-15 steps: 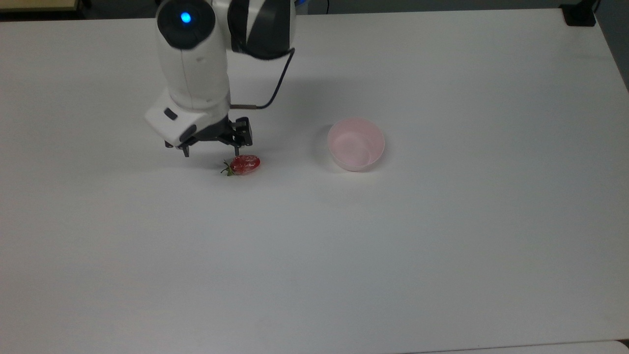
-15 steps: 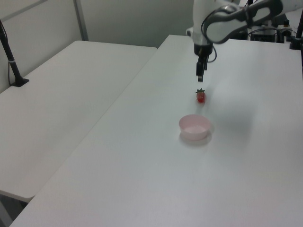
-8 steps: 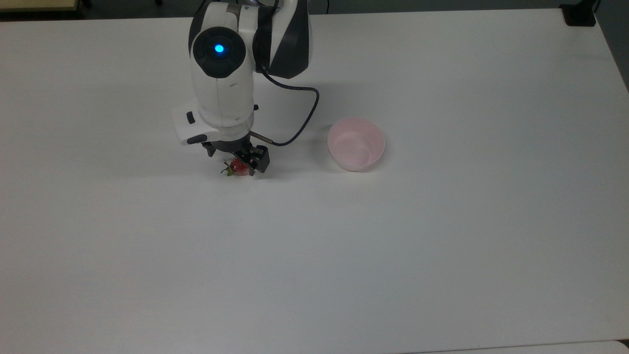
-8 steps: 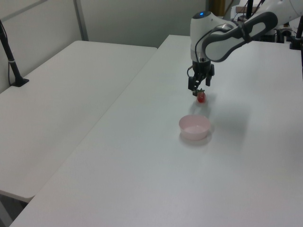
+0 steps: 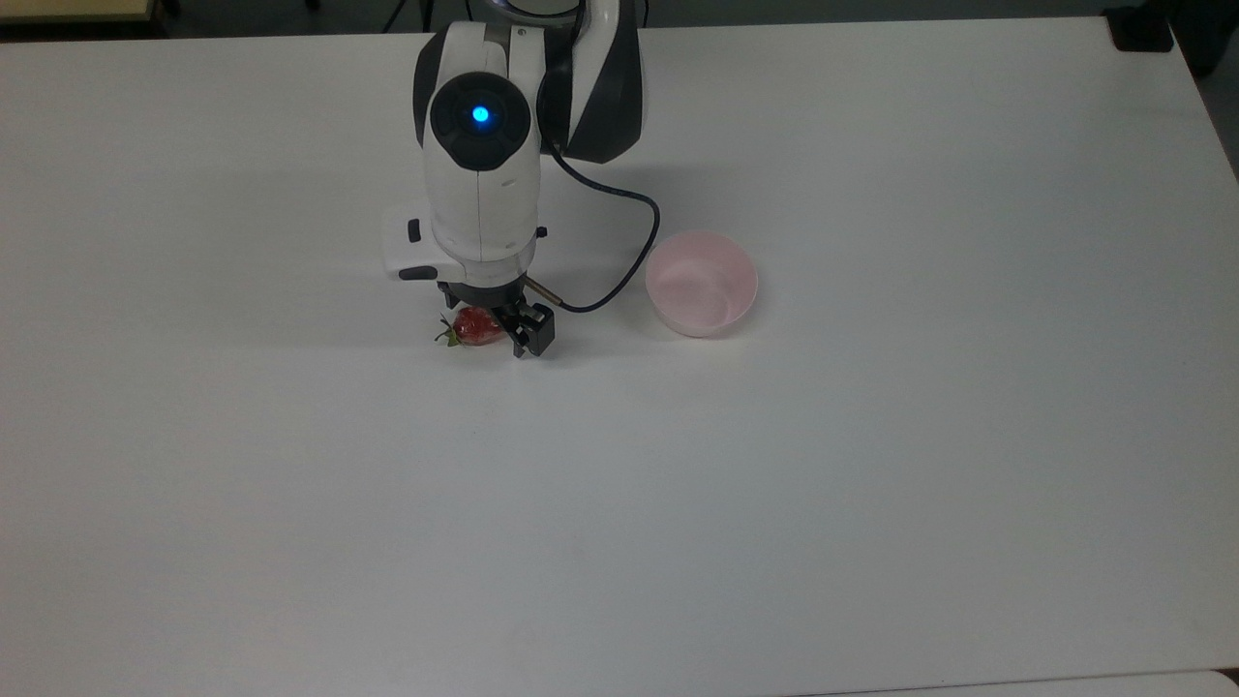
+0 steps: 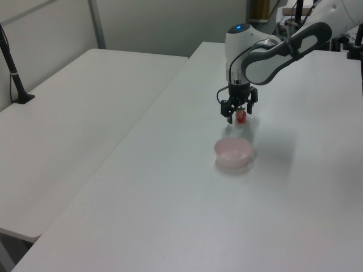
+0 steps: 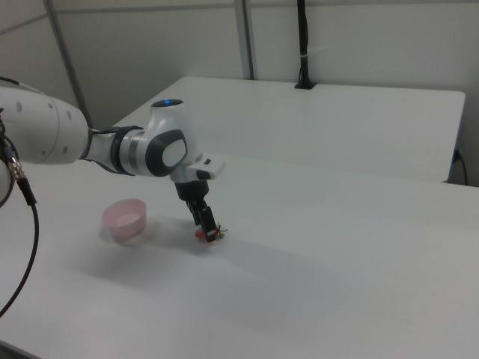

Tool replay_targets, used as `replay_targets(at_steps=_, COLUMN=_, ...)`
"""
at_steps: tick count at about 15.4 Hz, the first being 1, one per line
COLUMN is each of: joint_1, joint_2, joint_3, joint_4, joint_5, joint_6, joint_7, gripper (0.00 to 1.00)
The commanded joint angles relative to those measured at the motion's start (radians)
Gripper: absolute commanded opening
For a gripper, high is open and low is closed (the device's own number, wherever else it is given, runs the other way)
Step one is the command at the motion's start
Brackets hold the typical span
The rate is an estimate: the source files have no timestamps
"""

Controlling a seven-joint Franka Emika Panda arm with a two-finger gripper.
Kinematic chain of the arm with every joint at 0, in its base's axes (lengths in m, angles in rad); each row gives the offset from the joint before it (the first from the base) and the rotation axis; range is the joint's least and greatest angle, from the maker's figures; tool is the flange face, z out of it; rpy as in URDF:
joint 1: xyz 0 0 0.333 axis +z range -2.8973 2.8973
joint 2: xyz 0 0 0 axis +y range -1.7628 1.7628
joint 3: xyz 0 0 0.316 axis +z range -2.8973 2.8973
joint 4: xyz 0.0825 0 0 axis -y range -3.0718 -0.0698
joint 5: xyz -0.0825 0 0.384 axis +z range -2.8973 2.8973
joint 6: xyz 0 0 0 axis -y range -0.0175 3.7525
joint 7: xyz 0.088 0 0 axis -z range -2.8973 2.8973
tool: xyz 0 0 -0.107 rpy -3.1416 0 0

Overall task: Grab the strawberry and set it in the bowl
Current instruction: 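Close the gripper on the red strawberry, then lift the strawberry and carry it over the pink bowl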

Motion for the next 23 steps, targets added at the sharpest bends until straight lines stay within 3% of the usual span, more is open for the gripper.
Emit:
replay_targets(at_steps=1, joint_1=0.005, joint_2=0.006, joint_3=-0.005, joint_4=-0.018, joint_5=-0.001, joint_6=0.06, joint_7=0.018, gripper=0.81)
replay_targets(at_steps=3, joint_1=0.005, joint_2=0.004, joint_3=-0.005, joint_4=-0.017, joint_5=-0.001, joint_6=0.059, joint_7=0.013, gripper=0.65)
replay_targets(at_steps=4, joint_1=0.005, joint_2=0.004, joint_3=-0.005, joint_4=-0.014, joint_5=-0.001, joint_6=0.059, joint_7=0.013, gripper=0.64)
replay_targets(at_steps=8, joint_1=0.003, joint_2=-0.005, joint_3=-0.005, joint_4=-0.006, joint_5=0.007, joint_6=0.059, joint_7=-0.008, gripper=0.41)
replay_targets(at_steps=10, joint_1=0.003, joint_2=-0.012, joint_3=-0.003, joint_4=-0.006, joint_5=0.011, joint_6=0.053, joint_7=-0.039, gripper=0.35)
replay_targets(at_steps=15, joint_1=-0.001, joint_2=-0.045, joint_3=-0.003, joint_4=0.014, joint_5=0.016, joint_6=0.009, joint_7=-0.082, gripper=0.33)
replay_targets(at_steps=18, joint_1=0.008, joint_2=-0.098, joint_3=-0.003, joint_4=0.069, joint_5=0.071, joint_6=-0.096, joint_7=-0.122, gripper=0.34)
replay_targets(at_steps=20, joint_1=0.052, joint_2=-0.14, joint_3=-0.003, joint_4=0.088, joint_5=0.112, joint_6=-0.16, joint_7=-0.157, gripper=0.34)
replay_targets(at_steps=23, joint_1=0.129, joint_2=-0.158, joint_3=0.021, joint_4=0.088, joint_5=0.114, joint_6=-0.223, joint_7=-0.163, gripper=0.35)
